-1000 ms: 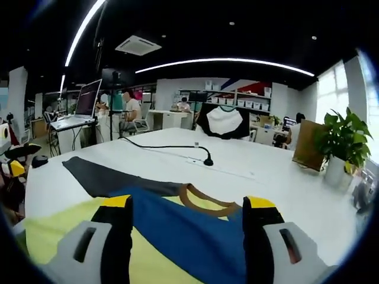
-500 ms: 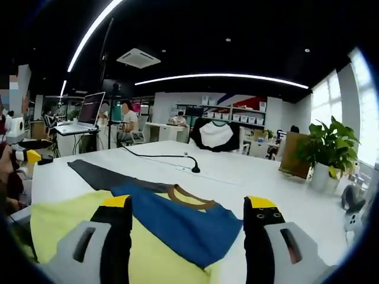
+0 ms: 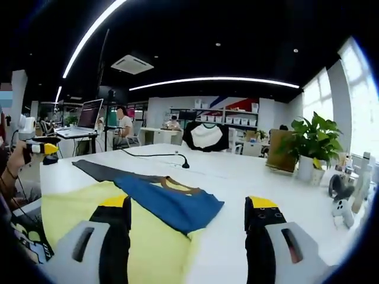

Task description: Fold the garment on the visible template until the final outline fits inside the template.

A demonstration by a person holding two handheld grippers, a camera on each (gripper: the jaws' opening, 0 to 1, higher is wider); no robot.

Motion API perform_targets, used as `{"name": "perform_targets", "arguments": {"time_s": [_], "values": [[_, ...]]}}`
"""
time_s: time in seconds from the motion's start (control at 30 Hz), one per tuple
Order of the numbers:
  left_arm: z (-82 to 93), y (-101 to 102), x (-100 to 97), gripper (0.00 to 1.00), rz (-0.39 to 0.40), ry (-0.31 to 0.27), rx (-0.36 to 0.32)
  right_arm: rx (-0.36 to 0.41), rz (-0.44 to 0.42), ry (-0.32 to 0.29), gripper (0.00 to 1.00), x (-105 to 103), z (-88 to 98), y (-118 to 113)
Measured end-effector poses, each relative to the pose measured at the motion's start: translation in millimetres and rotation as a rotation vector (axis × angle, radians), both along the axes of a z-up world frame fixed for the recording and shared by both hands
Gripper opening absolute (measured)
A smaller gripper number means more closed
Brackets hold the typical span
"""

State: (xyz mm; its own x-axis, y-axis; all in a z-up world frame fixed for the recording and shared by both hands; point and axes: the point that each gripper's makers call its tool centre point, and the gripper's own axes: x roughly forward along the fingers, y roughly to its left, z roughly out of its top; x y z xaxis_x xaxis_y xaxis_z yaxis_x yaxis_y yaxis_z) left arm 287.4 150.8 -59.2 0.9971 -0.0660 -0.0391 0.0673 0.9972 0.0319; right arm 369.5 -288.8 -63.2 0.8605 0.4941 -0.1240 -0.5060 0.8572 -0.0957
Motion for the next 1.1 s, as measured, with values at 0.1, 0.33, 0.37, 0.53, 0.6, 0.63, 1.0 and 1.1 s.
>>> {"name": "perform_targets", "arguments": {"time_s": [0.1,0.33,0.37,0.53,0.6,0.63,1.0,1.1], "values": [[3.8,0.0,1.7,1.00,-0.003,0.001,0.008,0.032,-0.034,-0.015,0.84,-9.9,0.8,-13.7],[11.1,11.9,0.5,1.00,0.020,-0.007,-0.009,0.025,-0.041,0.003,0.86,-31.7,-11.1,-28.7],[11.1,12.7,0.4,1.00,0.024,-0.008,-0.013,0.023,-0.043,0.003,0.86,-34.9,-12.2,-30.2],[11.1,20.2,3.6,1.00,0.056,-0.011,-0.012,0.025,-0.031,-0.018,0.90,-50.8,-11.7,-36.7],[10.3,22.5,4.2,1.00,0.070,-0.010,-0.009,0.022,-0.015,-0.038,0.94,-55.0,-6.3,-37.4],[10.1,23.5,4.5,1.00,0.075,-0.009,-0.005,0.017,-0.010,-0.049,0.97,-58.4,-3.8,-38.7],[9.7,24.7,9.1,0.99,0.092,0.000,0.013,0.016,-0.047,-0.103,0.99,-67.5,11.9,-55.6],[17.0,32.2,9.6,0.96,0.135,-0.068,0.007,0.019,-0.048,-0.096,0.99,-67.7,9.7,-56.4]]}}
